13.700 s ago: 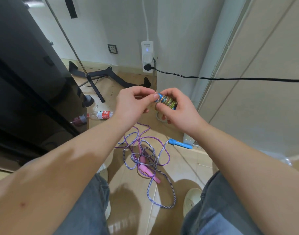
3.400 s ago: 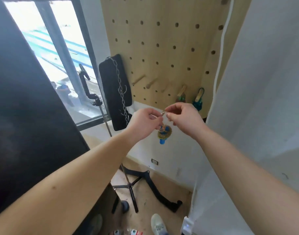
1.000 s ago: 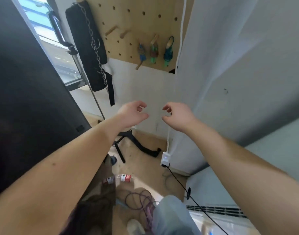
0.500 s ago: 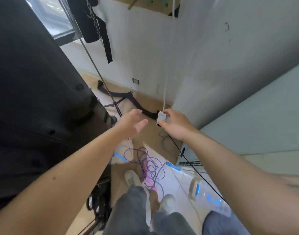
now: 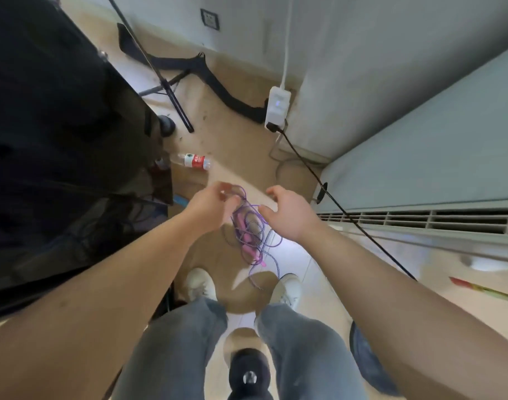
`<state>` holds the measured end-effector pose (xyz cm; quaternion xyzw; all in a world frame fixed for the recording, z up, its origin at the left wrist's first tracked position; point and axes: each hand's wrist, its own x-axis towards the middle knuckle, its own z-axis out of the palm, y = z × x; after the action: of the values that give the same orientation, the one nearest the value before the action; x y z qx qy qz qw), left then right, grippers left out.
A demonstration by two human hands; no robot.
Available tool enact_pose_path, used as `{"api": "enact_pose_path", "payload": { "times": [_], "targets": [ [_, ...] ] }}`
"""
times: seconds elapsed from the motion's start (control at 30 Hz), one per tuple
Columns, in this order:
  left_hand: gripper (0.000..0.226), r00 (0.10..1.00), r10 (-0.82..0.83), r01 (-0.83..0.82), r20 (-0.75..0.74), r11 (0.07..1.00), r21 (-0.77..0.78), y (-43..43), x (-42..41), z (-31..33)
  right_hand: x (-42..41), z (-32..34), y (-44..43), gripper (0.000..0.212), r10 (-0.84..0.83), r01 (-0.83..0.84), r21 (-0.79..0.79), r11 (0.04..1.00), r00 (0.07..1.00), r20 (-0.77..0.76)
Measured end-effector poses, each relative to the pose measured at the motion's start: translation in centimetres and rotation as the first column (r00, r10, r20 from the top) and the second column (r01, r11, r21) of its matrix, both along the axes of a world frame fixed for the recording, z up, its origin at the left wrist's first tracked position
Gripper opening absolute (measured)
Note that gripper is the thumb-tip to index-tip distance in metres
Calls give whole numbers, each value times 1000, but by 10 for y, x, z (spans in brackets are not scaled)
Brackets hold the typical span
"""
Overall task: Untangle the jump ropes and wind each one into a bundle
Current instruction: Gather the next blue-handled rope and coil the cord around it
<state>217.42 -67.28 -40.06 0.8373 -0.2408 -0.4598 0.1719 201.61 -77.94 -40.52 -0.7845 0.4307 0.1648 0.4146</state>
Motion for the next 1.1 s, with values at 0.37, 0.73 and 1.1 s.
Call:
{"api": "enact_pose_path", "payload": {
  "times": [0.37, 0.73, 1.1],
  "targets": [
    [9, 998, 4, 4, -63, 991, 130, 32, 1, -295, 4, -269, 36, 34, 20, -2, 106, 994, 985, -170],
    [57, 992, -39, 61, -124, 983, 175, 41, -23, -474, 16, -446, 44, 28, 72, -45, 125, 991, 974, -214],
    [42, 715, 543, -510, -441, 836, 202, 31, -39, -510, 16, -503, 63, 93, -13, 53, 381, 923, 994, -107]
  ]
}}
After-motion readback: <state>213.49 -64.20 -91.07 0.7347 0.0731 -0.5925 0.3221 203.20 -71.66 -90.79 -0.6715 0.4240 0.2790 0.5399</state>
